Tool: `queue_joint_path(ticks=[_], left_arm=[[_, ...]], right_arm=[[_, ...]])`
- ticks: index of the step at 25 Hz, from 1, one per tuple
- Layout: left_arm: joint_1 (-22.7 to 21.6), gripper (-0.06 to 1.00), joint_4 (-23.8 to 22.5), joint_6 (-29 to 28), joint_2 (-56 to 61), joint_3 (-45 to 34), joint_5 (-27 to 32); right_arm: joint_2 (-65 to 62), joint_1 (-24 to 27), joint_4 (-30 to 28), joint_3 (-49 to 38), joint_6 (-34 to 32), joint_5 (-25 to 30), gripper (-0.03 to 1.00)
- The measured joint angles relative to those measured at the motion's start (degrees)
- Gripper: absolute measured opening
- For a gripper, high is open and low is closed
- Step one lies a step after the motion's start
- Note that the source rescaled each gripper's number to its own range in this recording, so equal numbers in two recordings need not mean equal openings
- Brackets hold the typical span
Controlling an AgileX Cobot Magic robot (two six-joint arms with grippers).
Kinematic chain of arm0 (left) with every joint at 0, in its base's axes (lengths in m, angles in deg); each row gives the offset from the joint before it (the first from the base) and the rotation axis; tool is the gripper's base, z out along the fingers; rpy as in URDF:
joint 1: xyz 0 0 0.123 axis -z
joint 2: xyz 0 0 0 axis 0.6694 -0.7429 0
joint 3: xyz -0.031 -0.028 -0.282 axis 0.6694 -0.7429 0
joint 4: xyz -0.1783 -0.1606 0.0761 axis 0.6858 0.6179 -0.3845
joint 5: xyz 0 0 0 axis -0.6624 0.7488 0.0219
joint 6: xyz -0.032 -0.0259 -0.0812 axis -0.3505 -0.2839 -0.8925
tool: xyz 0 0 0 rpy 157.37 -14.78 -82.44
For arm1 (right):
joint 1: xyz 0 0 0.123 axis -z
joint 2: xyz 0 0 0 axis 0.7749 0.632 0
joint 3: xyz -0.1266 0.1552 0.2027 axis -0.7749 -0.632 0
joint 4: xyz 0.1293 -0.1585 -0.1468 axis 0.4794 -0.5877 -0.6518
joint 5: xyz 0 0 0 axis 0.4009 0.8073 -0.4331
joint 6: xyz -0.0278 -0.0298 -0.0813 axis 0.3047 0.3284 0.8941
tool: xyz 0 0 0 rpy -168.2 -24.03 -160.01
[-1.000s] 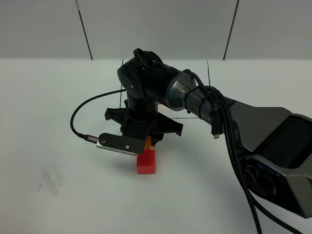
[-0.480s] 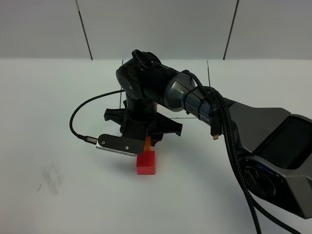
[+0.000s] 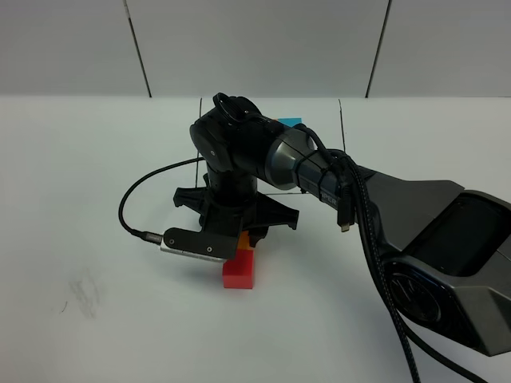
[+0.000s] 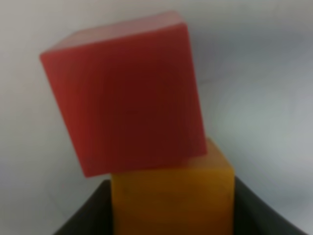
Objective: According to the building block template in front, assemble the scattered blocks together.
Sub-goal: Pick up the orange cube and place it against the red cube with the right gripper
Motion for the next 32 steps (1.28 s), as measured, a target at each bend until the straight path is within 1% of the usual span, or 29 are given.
queue_joint_path(ticks=[14,23,32], left_arm=[[0.0,0.0,0.0,0.0,0.0,0.0,0.0],[0.0,0.0,0.0,0.0,0.0,0.0,0.0],[0.0,0.0,0.0,0.0,0.0,0.0,0.0]], right_arm=[[0.0,0.7,-0.8,-0.6,0.0,-0.2,0.51],[0.0,2.0,-0.8,-1.1,0.0,-0.2,0.51],[0.0,2.1,-0.8,-1.1,0.0,-0.1,0.51]])
